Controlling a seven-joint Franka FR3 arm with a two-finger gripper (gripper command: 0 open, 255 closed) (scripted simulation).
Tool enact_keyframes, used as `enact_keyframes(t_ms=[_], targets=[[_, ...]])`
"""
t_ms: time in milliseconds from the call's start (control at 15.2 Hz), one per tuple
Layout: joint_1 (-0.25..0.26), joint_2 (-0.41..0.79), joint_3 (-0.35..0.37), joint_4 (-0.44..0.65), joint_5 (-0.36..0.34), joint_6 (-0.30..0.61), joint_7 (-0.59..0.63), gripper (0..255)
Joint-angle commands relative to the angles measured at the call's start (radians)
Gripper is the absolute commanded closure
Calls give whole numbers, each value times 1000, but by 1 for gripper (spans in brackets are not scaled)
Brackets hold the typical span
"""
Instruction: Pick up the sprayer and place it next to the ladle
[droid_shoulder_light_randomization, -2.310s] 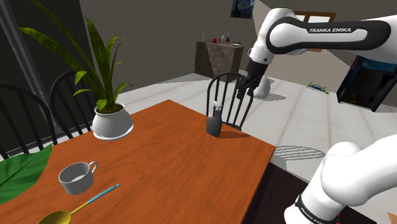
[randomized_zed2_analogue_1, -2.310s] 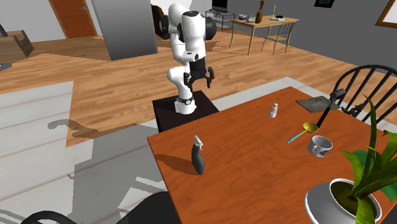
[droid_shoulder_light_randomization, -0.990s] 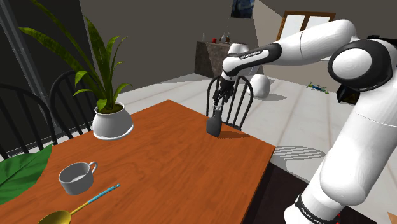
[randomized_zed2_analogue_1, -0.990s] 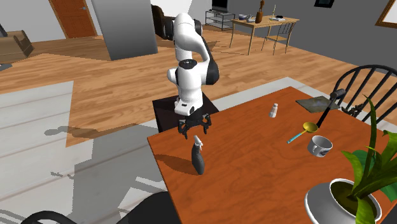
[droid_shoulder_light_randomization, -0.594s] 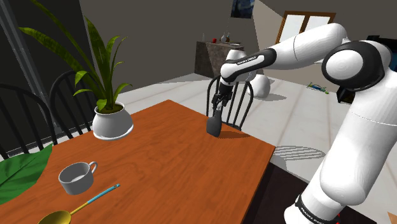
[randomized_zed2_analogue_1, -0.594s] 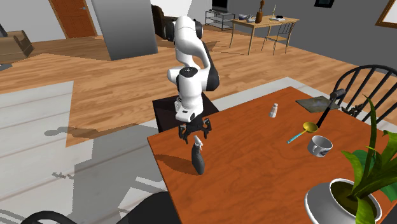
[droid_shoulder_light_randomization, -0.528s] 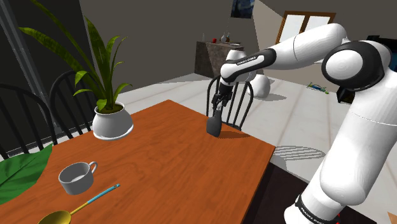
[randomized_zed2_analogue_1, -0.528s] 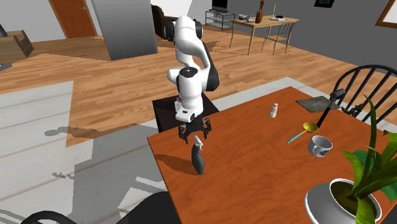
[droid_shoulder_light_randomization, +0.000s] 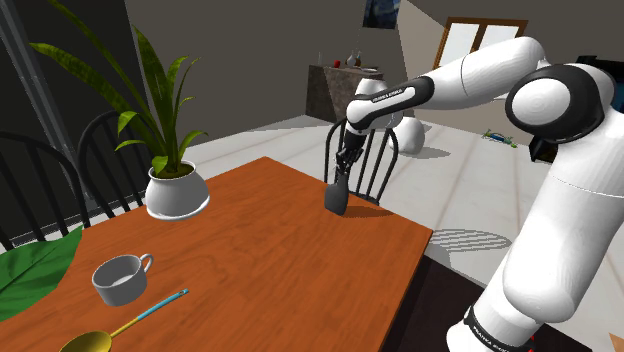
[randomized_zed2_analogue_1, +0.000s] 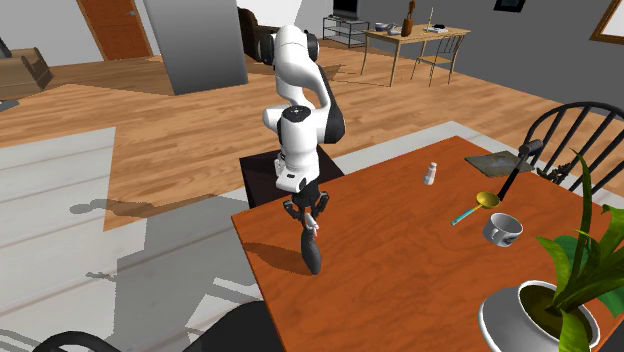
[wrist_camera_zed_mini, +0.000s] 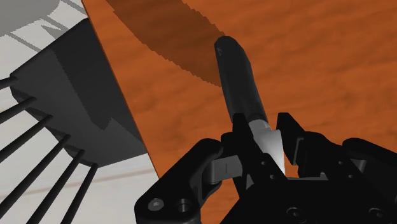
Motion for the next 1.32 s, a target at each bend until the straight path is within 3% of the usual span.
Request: enact_keyframes(t_ms=[0, 396, 1254], targets=[[0, 0, 0, 0, 0, 0, 0, 255], [0, 0, 0, 0, 0, 0, 0, 255], [1, -52, -2, 115, -22, -165, 22, 255]])
